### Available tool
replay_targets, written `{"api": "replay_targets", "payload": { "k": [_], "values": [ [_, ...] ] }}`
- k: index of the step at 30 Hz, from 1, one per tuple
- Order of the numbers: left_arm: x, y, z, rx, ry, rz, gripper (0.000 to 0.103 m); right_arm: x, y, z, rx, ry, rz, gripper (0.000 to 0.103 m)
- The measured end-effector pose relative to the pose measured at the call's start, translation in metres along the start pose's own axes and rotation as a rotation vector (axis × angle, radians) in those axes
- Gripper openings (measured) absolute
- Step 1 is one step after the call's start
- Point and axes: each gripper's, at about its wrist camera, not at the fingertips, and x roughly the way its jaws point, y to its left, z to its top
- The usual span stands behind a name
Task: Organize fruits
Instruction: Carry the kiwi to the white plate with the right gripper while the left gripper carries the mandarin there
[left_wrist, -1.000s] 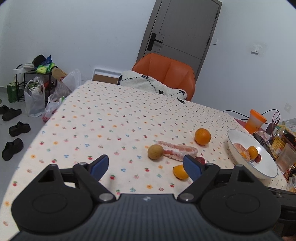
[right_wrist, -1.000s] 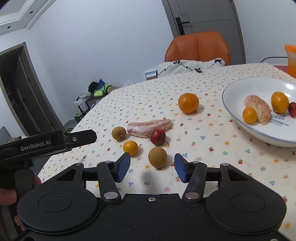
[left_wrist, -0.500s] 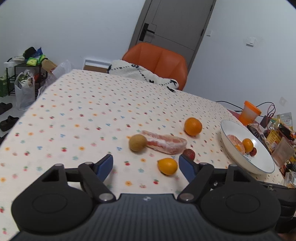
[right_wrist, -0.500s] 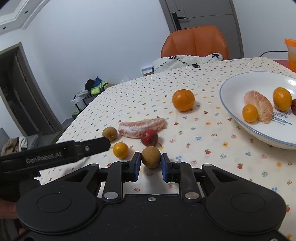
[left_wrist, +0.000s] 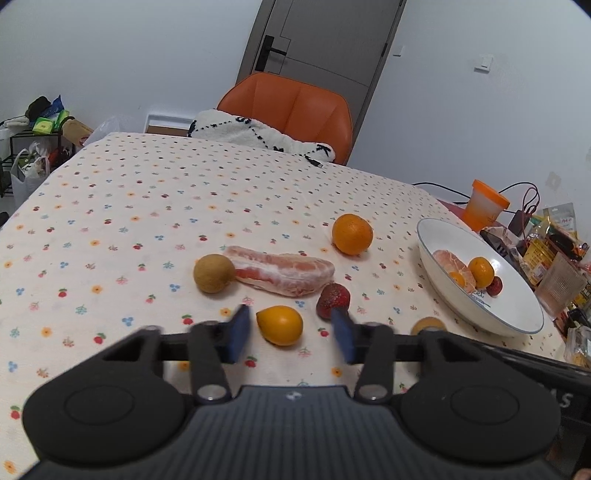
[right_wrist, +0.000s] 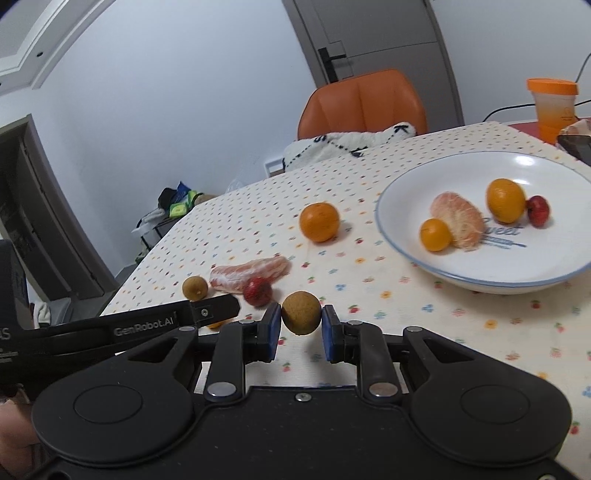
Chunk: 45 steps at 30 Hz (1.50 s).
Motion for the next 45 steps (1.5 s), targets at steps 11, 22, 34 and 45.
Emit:
{"api": "replay_targets", "payload": {
  "k": [11, 22, 34, 45],
  "values": [
    [-0.013, -0.003, 0.001, -0.002, -0.024, 0.002, 0.022, -0.015, -0.01, -0.001, 0.015, -0.042, -0.013, 0.022],
    [-0.03, -0.021, 0.008, 0.013, -0.068, -0.03, 0.022, -0.034, -0.017, 0.006, 0.017, -0.093, -0.03, 0.022],
    [-0.027, -0.05, 0.017, 0.037, -0.087, -0.085, 0.022, -0.051, -0.038, 0.018, 0.04, -0.143, -0.074, 0.022],
    [-0.011, -0.082, 0.023, 0.066, -0.077, -0.137, 0.022, -0.059, -0.067, 0.023, 0.075, -0.164, -0.128, 0.022]
  ]
}}
